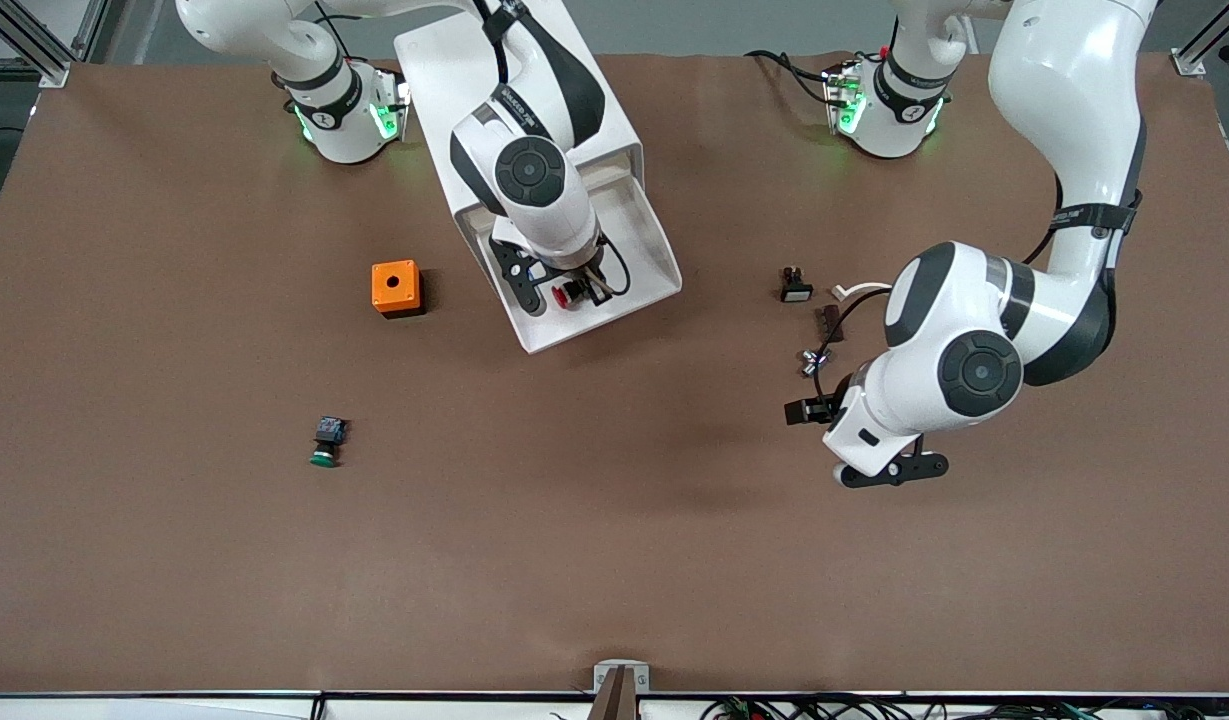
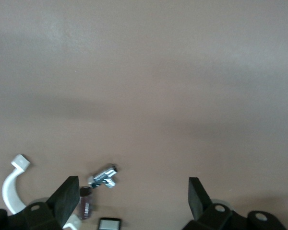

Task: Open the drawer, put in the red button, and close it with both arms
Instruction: 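Carry the red button over the open drawer while the left gripper withdraws, then lower the red button into the drawer, open the right gripper, withdraw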

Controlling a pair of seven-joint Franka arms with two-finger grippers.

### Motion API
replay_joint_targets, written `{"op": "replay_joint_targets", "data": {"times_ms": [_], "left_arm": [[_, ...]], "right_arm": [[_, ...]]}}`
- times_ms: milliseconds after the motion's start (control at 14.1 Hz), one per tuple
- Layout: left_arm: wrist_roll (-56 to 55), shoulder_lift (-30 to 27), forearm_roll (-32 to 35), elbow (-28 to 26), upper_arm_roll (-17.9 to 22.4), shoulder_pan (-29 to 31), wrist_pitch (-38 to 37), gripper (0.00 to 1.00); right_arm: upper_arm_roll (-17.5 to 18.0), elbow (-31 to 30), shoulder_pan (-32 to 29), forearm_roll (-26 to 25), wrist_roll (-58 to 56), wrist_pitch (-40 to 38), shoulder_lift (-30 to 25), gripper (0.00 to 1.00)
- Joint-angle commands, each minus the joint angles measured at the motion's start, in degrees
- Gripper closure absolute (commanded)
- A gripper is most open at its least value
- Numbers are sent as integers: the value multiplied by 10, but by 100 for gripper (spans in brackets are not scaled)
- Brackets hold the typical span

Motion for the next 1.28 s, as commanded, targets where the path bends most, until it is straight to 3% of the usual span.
{"op": "replay_joint_targets", "data": {"times_ms": [0, 213, 569, 712, 1067, 1210], "left_arm": [[-57, -2, 15, -4, 0, -18, 12, 0], [-108, -2, 17, -5, 1, -37, 41, 0], [-153, 6, 23, -9, 4, -72, 77, 0], [-220, 16, 98, -9, 2, -103, 92, 0], [-323, 28, 113, -17, -1, -168, 98, 0], [-335, 28, 111, -38, -25, -168, 120, 0]], "right_arm": [[-5, 3, 10, 10, 7, -1, -1, 0], [-7, 20, 9, 4, 6, -16, -8, 0], [-19, 184, -63, 3, -14, -204, -13, 0], [-19, 215, -99, 4, -66, -255, -26, 0], [-21, 218, -214, -15, -348, -351, -104, 0], [-21, 217, -246, -55, -460, -380, -121, 0]]}}
